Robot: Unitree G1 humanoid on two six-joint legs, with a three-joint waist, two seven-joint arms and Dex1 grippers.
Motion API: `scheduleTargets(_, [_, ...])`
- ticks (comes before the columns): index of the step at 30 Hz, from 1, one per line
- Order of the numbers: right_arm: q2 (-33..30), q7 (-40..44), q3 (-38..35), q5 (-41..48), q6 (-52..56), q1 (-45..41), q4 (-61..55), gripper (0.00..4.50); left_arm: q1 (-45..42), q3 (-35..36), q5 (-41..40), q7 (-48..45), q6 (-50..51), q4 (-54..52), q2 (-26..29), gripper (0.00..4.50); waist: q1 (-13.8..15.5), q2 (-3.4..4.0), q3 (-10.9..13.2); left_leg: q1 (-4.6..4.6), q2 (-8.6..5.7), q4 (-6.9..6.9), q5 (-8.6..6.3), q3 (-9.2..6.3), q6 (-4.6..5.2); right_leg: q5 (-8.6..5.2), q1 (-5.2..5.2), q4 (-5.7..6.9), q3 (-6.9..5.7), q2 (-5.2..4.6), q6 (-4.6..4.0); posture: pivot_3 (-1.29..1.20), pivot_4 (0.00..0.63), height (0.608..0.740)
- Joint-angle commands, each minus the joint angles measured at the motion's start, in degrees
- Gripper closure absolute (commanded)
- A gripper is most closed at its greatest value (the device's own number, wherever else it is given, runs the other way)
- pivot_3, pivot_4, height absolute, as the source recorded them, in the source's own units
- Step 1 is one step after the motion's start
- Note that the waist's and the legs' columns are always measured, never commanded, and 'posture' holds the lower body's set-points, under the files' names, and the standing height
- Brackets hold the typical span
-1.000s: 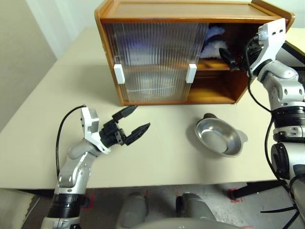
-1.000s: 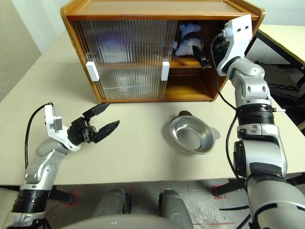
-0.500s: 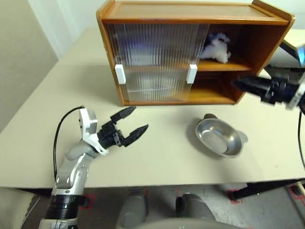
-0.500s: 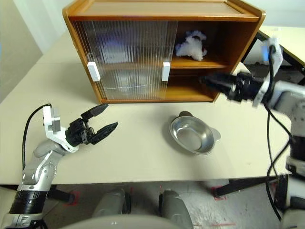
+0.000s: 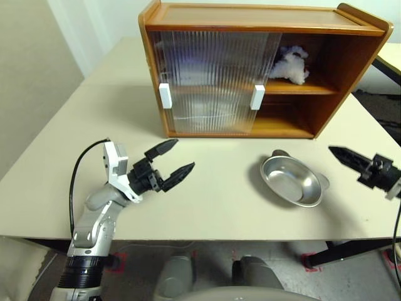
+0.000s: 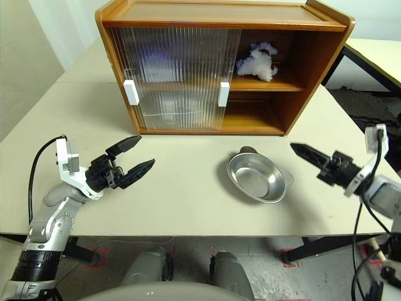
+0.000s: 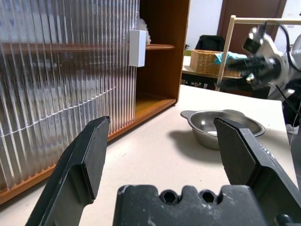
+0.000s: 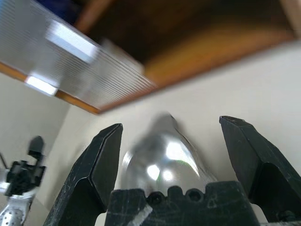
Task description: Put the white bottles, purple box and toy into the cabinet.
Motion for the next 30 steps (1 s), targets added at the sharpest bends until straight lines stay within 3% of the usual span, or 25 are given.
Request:
scheduleTargets(1, [0.7,-0.5,-1.8,0.3,-0.7,2.1,1.3,0.03,-0.4,0.0,0.3,0.4,0.6,-0.6,0.2,0.0,-0.1,0.04,0.0,0.0,0.0,0.0,0.0,0.0,0.0,0.0,0.0,0.0,0.0,0.0,0.01,0.19,0.0,0.74])
scheduleTargets(6, [1.8,-0.1,-1.4,-0.7,-2.3,6.1,1.9,0.03,-0.2,-0.3,0.3,0.8,0.9,-1.3,0.1,0.0,-0.1,0.03,0.0,0.02,0.03,0.0,-0.01,0.01,-0.01,-0.01,0.01,0.0,0.02,0.05,0.01,0.18,0.0,0.74])
scheduleTargets(19, [5.5,-2.5,3.2,-0.9,-1.0,4.4,-1.3,0.03,-2.3,0.0,0.2,0.4,1.7,-0.2,0.8,0.0,-0.2,0.15,-0.1,0.01,0.01,0.0,-0.1,0.05,-0.17,-0.01,-0.02,-0.01,0.08,0.06,0.05,0.17,0.0,0.74])
scheduleTargets(23, [5.6,-2.8,3.4,-0.2,-0.2,4.3,-1.2,0.89,-2.2,0.1,0.3,0.4,1.6,-0.1,0.9,0.0,-0.2,0.14,-0.1,-0.01,0.01,0.0,-0.04,0.04,0.01,-0.03,-0.04,-0.02,0.07,0.04,0.06,0.18,0.0,0.74])
scheduleTargets(30, [5.3,-2.9,2.5,0.2,-0.5,4.1,-0.5,3.52,-1.3,0.1,0.2,0.1,1.3,-0.3,0.9,0.0,-0.2,0.15,-0.1,0.0,0.01,0.0,-0.14,0.05,-0.16,-0.03,-0.03,-0.01,0.07,0.03,0.06,0.17,0.0,0.74])
